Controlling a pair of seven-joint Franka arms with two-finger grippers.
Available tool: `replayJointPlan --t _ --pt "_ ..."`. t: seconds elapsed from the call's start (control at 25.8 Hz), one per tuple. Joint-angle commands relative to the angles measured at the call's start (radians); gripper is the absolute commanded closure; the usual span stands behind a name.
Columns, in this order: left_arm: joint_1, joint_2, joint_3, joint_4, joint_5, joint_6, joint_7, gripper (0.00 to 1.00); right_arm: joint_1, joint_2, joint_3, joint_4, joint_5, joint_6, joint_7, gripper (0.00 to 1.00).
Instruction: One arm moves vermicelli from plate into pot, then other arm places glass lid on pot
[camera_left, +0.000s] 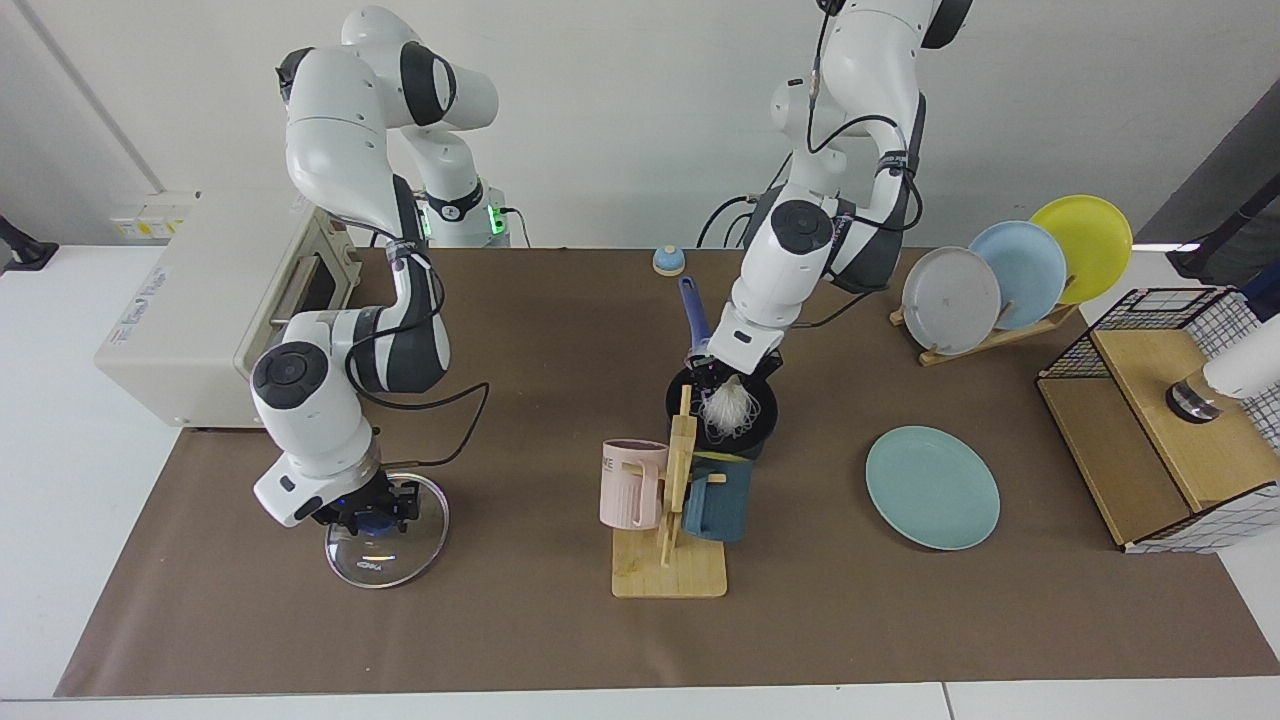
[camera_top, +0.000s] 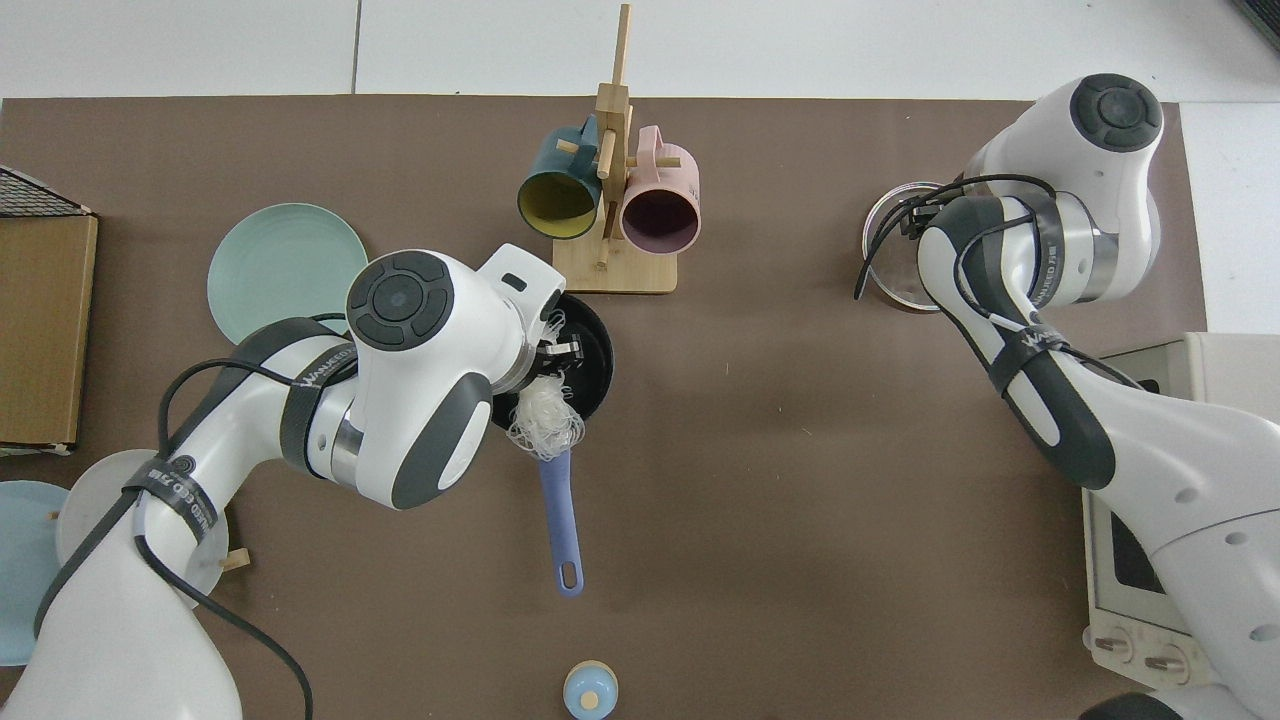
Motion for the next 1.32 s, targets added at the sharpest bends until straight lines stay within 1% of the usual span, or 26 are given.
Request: replayJointPlan --t 0.0,0.08,0.19,0.23,0.27,0.31,0.35,0.47,0.54,0.66,0.74,0.89,1.05,1.16,1.28 --pt "-0.006 0.02 0.01 -0.019 -0.008 0.082 -0.006 1.0 0.001 -0.041 0.007 -0.033 0.003 -0.014 0.009 1.0" --pt "-0.001 0.057 0.015 -0.02 -0.008 0.134 -0.006 1.0 0.001 -0.046 0.007 -0.027 0.003 -0.017 0.009 1.0" --pt "0.003 0.062 0.015 -0.022 -0.008 0.148 -0.006 1.0 0.004 -0.083 0.007 -0.027 0.001 -0.026 0.013 1.0" --pt "0.005 0.062 0.016 -0.022 -0.008 0.15 -0.008 0.97 0.012 -0.095 0.006 -0.027 -0.005 -0.041 0.013 1.0" --pt "0.008 0.063 0.016 -0.022 -0.011 0.148 -0.011 0.78 0.013 -0.104 0.006 -0.026 -0.005 -0.056 0.013 1.0" --pt "0.011 0.063 0.018 -0.022 -0.011 0.148 -0.011 0.33 0.012 -0.115 0.007 -0.026 -0.005 -0.073 0.012 1.0" --pt "0.011 0.063 0.019 -0.02 -0.011 0.141 -0.005 0.0 0.01 -0.129 0.007 -0.026 -0.003 -0.086 0.012 1.0" --pt "0.012 0.059 0.023 -0.005 -0.011 0.119 -0.006 0.0 0.015 -0.181 0.007 -0.032 0.004 -0.147 0.015 1.0" --pt "0.012 0.043 0.047 0.021 -0.008 0.06 -0.006 0.0 0.015 -0.23 0.007 -0.037 0.004 -0.199 0.016 1.0" --pt "0.012 -0.016 0.085 0.095 -0.008 -0.08 0.0 0.0 0.012 -0.311 0.007 -0.073 0.006 -0.282 0.02 1.0" --pt "0.011 -0.059 0.107 0.128 -0.006 -0.169 0.003 0.0 0.012 -0.374 0.009 -0.125 0.006 -0.305 0.02 1.0" --pt "0.011 -0.147 0.167 0.142 -0.003 -0.295 0.009 0.0 0.015 -0.5 0.009 -0.243 0.007 -0.319 0.019 1.0" --pt "0.011 -0.219 0.225 0.141 0.026 -0.382 0.088 0.0 0.022 -0.577 0.009 -0.277 0.007 -0.383 0.026 1.0" --pt "0.011 -0.277 0.289 0.141 0.024 -0.45 0.182 0.0 0.079 -0.616 0.009 -0.274 0.007 -0.428 0.073 1.0" --pt "0.011 -0.32 0.34 0.141 0.017 -0.511 0.291 0.0 0.185 -0.623 0.009 -0.259 0.004 -0.468 0.224 1.0"
